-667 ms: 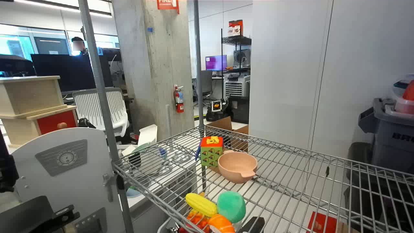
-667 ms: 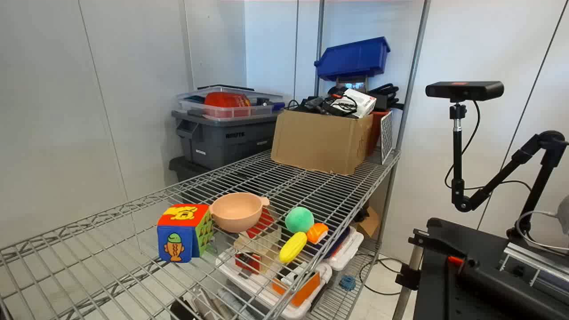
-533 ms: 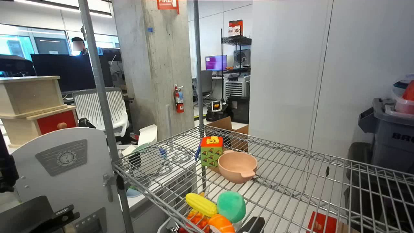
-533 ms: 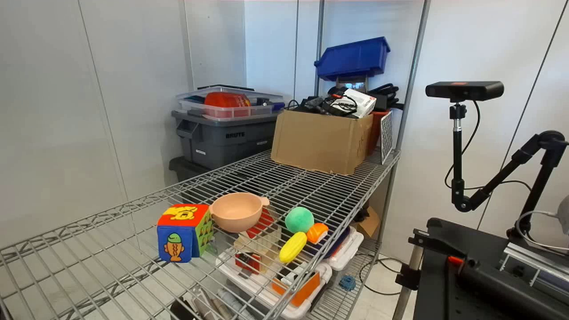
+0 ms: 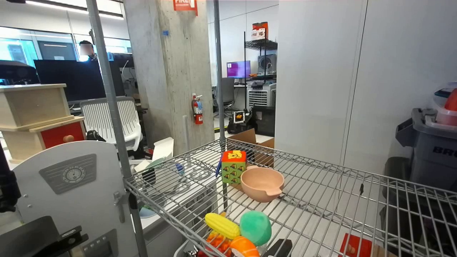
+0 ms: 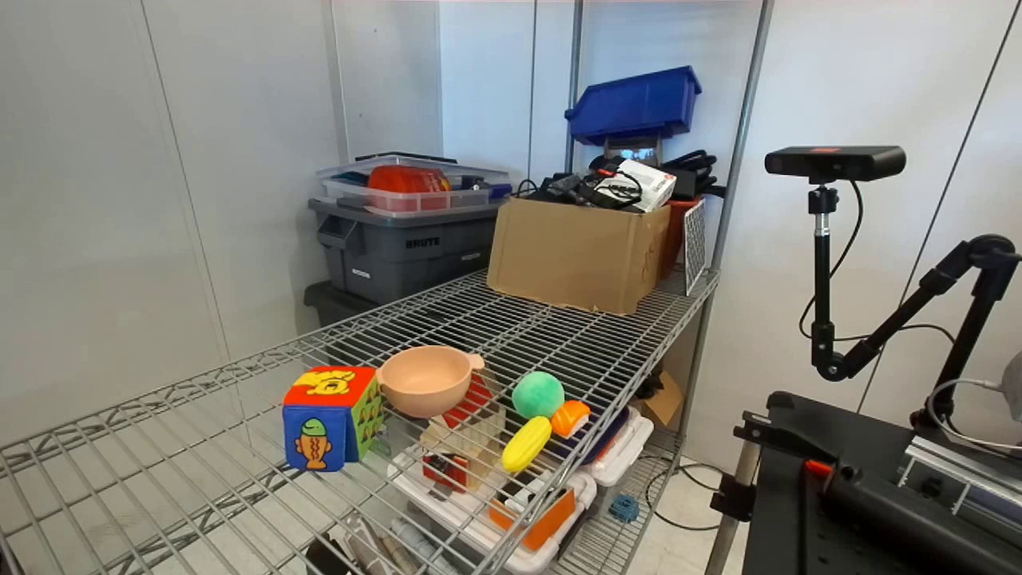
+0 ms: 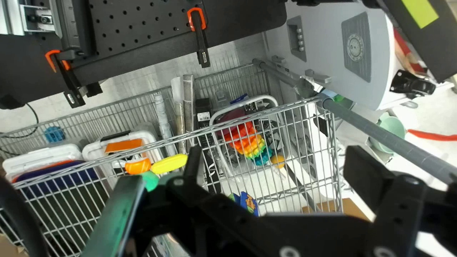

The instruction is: Put the maize cob inside the peach bowl

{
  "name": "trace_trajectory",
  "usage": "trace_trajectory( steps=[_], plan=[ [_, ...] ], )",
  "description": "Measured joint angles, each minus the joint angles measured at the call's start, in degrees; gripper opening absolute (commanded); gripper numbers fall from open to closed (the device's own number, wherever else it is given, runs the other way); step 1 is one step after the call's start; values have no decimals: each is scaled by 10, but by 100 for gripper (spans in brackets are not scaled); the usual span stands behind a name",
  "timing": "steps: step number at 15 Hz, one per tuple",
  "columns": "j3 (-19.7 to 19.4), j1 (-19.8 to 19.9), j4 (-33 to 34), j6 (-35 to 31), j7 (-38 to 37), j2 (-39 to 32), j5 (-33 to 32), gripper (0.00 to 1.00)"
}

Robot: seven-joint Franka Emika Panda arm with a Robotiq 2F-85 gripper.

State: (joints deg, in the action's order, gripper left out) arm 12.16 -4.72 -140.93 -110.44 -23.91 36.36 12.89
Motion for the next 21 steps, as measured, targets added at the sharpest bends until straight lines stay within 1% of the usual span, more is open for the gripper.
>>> trace_trajectory(
  steps=[3,5,8,10,12,14,17,19,21],
  plan=[
    [-32,22,-7,-33,-1,-22,19,100],
    [-52,41,-10,-64,-5,-51,32,100],
    [-73,68,-9,-142,-23,-125,51,100],
    [-77,81,3,-203,-55,-192,54,100],
    [-76,84,27,-256,-105,-267,54,100],
    [-76,83,62,-292,-168,-345,46,100],
    [-87,75,122,-336,-286,-453,-7,100],
    [-110,58,157,-341,-364,-505,-47,100],
    [-131,40,186,-327,-416,-544,-60,100]
  ],
)
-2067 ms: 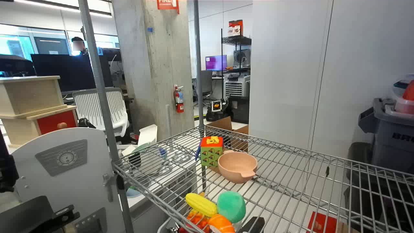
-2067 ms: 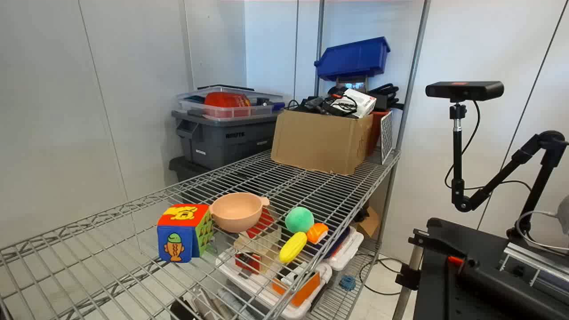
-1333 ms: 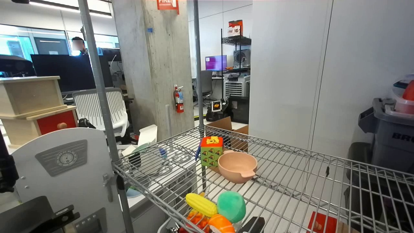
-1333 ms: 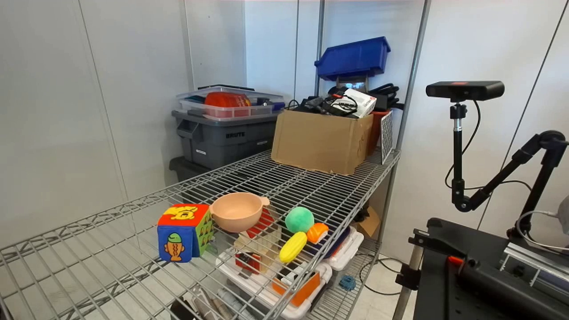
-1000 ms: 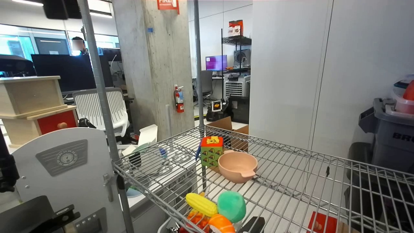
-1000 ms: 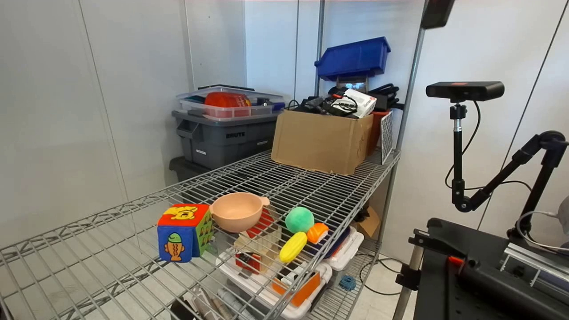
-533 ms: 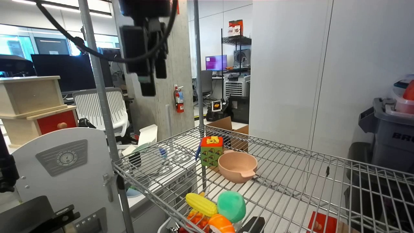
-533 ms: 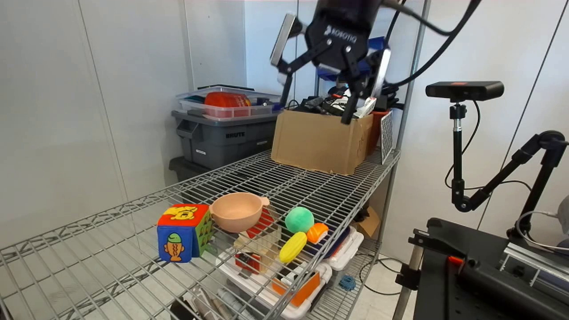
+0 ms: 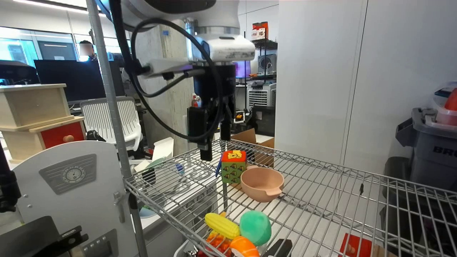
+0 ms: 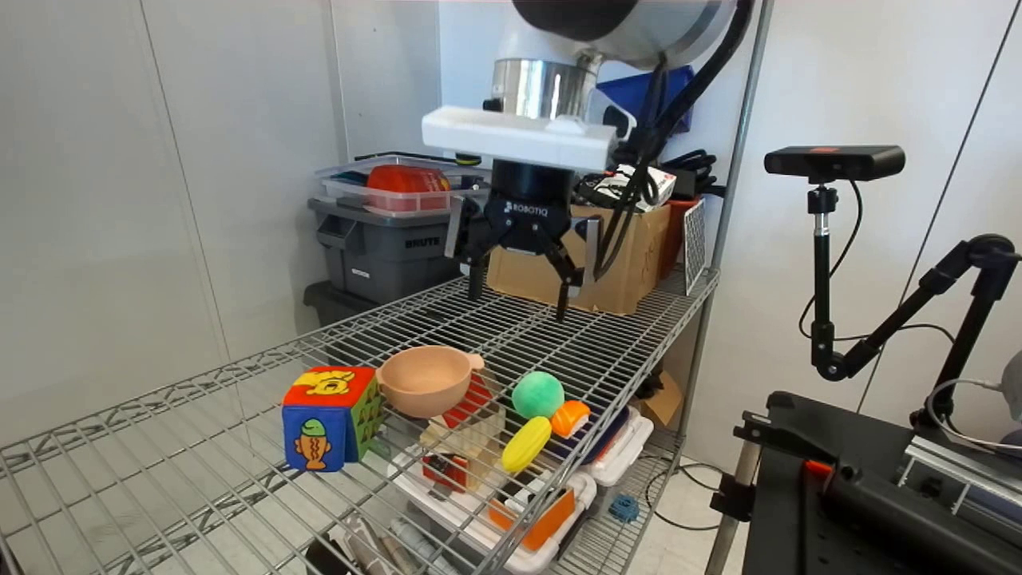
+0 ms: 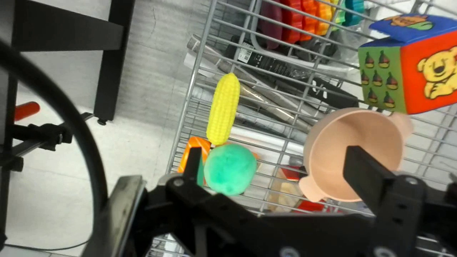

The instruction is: Put the maize cob inside the peach bowl

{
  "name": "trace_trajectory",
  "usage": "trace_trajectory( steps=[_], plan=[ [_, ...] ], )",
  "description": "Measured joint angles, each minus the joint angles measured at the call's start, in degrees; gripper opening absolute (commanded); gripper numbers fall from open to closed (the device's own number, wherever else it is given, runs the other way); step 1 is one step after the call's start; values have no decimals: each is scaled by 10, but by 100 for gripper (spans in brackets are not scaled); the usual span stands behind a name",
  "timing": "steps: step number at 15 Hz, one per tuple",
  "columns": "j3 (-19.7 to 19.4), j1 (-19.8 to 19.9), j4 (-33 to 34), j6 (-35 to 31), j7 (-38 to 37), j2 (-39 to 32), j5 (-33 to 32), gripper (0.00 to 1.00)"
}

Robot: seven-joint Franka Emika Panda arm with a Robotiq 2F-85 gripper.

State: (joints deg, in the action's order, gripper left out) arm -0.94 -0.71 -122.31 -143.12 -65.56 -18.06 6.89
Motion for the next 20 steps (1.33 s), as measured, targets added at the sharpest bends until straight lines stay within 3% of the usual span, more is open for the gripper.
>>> trace_trajectory(
  steps=[14,20],
  plan=[
    [-24,-18,277,210,-139,-266,2,100],
    [-25,-18,342,254,-167,-334,3,100]
  ],
)
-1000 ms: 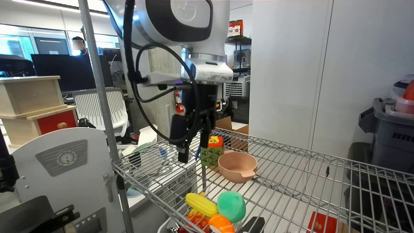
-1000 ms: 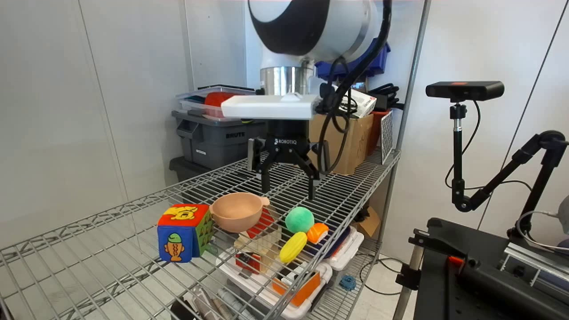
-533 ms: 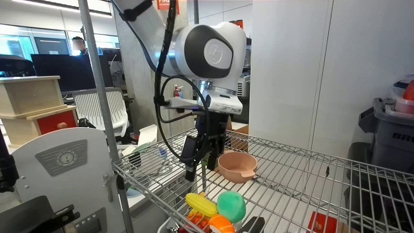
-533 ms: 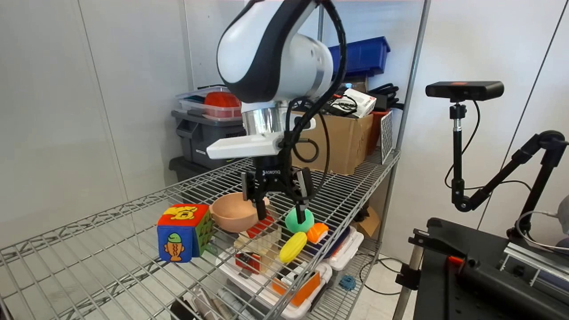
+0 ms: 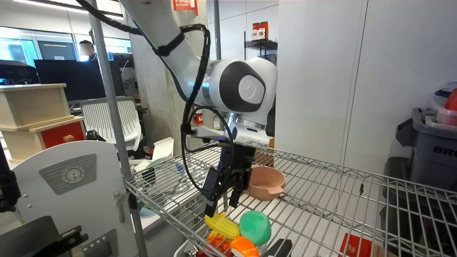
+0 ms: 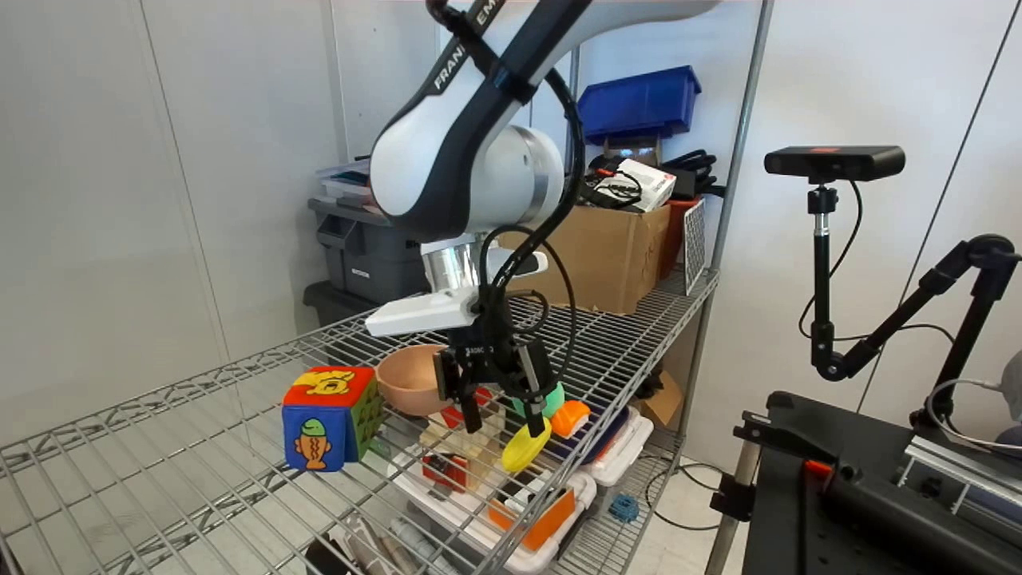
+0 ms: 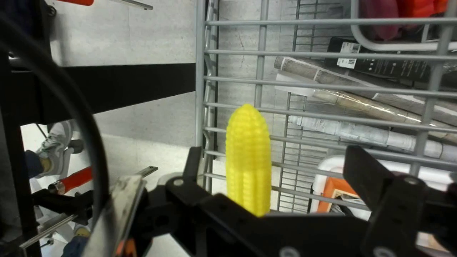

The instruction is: Put the maize cob inside the peach bowl

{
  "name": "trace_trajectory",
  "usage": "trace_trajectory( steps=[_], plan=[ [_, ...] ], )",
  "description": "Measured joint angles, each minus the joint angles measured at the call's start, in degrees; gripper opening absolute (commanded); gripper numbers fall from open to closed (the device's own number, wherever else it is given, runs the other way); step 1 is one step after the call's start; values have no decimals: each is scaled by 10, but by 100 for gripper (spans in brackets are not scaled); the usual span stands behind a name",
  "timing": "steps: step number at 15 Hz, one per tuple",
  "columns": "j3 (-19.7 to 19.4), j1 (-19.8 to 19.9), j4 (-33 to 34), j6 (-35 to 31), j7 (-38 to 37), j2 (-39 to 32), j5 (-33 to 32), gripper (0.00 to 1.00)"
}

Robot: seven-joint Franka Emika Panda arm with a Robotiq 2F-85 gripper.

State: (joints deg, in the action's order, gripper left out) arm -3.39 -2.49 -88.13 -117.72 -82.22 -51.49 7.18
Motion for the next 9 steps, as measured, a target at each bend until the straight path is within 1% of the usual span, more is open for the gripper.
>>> trace_trajectory(
  steps=[6,7,8,9],
  plan=[
    [-1,0,23,9,-14,-30,1,100],
    [-1,0,25,12,-15,-31,1,94],
    [-1,0,27,14,-17,-32,0,74],
    [-1,0,29,16,-17,-33,0,70]
  ],
)
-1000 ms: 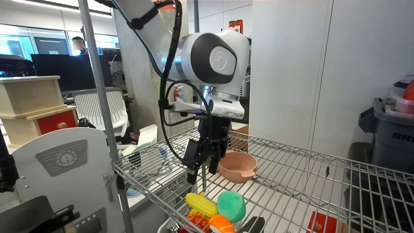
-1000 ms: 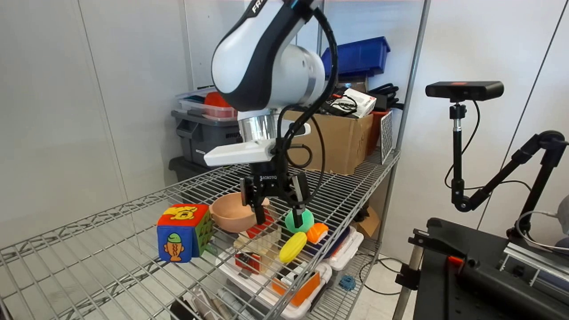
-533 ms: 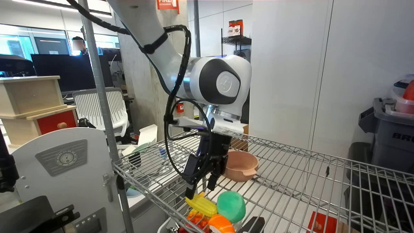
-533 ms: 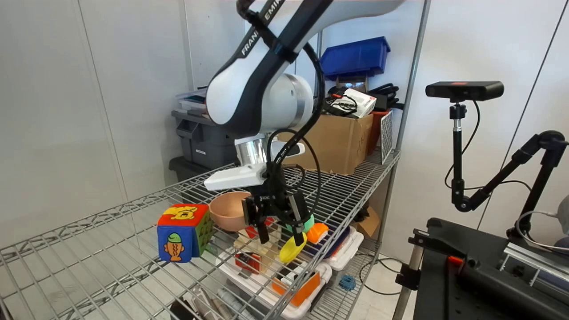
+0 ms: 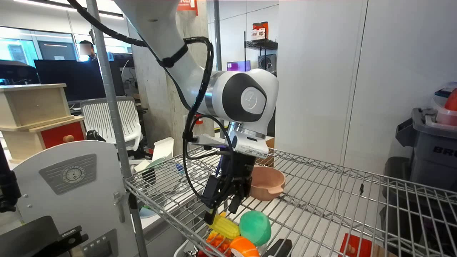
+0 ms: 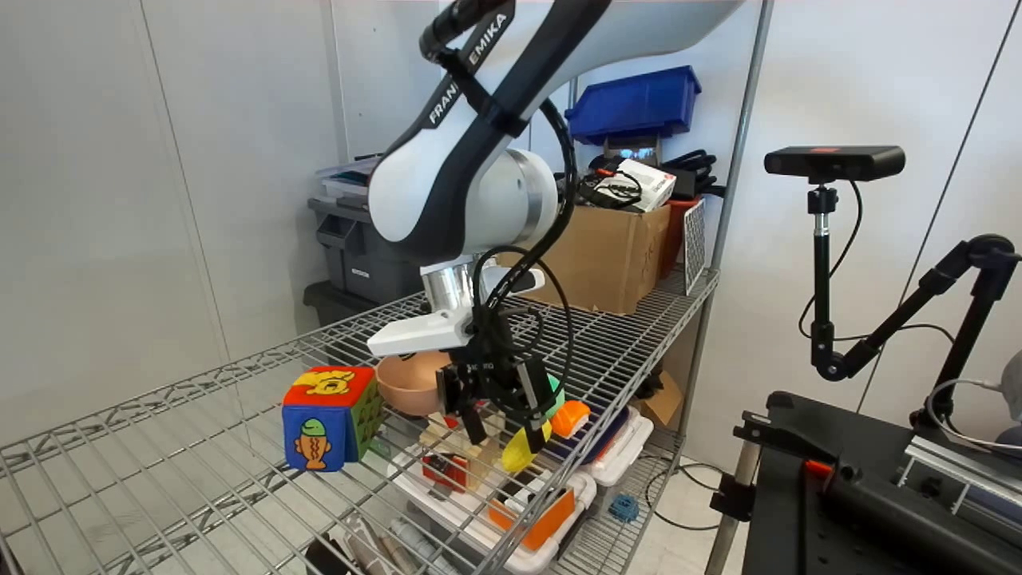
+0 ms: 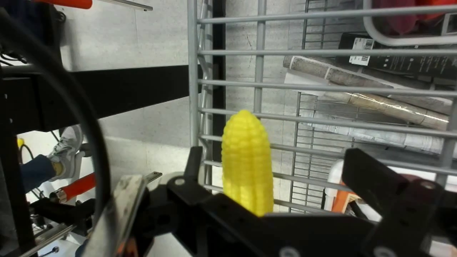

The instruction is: Put the maize cob inside the peach bowl

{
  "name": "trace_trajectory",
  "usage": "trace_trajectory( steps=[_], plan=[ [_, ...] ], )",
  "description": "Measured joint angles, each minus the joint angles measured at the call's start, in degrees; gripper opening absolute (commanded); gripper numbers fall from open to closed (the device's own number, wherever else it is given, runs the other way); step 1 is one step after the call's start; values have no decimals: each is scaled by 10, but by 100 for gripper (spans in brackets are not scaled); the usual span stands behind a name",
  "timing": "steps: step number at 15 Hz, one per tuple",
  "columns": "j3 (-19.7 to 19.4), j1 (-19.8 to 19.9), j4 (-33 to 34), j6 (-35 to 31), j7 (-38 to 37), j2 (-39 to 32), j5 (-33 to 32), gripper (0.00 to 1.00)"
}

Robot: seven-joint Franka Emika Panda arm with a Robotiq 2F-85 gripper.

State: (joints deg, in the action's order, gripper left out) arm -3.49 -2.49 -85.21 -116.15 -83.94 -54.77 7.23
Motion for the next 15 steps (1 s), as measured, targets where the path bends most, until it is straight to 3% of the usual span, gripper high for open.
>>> trace_trajectory(
  steps=[2,9,15],
  plan=[
    [0,0,3,1,-1,-1,0,62],
    [-3,0,13,2,-1,-8,0,10],
    [-3,-13,-4,-5,7,11,-5,10]
  ],
)
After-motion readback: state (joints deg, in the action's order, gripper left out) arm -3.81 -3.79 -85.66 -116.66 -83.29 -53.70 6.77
